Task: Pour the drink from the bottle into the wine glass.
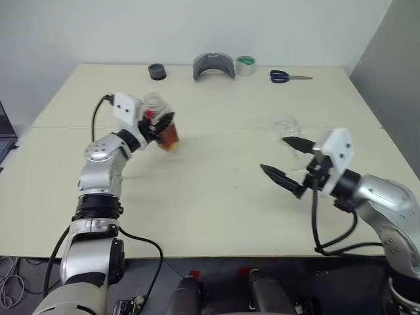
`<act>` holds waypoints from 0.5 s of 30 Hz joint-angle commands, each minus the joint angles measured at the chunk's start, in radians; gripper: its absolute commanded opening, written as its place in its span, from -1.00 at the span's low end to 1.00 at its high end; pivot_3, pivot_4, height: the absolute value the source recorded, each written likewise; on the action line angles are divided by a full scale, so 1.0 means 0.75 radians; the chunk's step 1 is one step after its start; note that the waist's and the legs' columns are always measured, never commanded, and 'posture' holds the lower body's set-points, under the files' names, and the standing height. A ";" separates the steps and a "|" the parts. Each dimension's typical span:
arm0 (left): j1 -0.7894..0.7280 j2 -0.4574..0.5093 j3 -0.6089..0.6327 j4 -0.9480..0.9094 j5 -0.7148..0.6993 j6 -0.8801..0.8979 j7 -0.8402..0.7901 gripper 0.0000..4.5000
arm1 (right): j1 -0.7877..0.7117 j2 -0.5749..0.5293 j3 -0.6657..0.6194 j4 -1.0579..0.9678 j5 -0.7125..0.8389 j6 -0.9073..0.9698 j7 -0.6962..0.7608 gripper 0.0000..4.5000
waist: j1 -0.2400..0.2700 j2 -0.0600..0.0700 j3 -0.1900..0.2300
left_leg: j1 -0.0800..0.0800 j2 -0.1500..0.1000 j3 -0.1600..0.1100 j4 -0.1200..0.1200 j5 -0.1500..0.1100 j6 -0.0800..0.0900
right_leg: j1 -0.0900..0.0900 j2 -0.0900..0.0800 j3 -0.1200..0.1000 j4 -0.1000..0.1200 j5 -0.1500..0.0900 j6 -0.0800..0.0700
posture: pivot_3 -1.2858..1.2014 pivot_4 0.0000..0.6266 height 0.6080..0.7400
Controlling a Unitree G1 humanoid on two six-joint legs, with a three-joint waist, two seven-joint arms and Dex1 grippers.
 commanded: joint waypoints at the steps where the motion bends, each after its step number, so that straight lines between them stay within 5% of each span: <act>1: 0.005 0.044 0.071 -0.033 0.015 -0.006 0.110 -0.25 | -0.129 0.067 0.143 0.072 -0.027 -0.020 -0.012 1.00 | 0.000 0.000 0.000 | 0.000 0.000 -0.001 0.000 0.000 0.000 | 0.000 0.000 -0.001 0.000 0.000 0.000 | 0.03 -0.52 1.00; 15: 0.135 0.053 0.165 -0.093 -0.019 0.134 0.291 -0.25 | -0.361 0.316 0.457 0.376 -0.241 -0.138 -0.017 1.00 | 0.003 -0.002 -0.001 | -0.002 -0.001 -0.001 0.001 0.000 -0.001 | -0.002 -0.002 -0.001 0.001 0.000 0.000 | 0.03 -0.52 1.00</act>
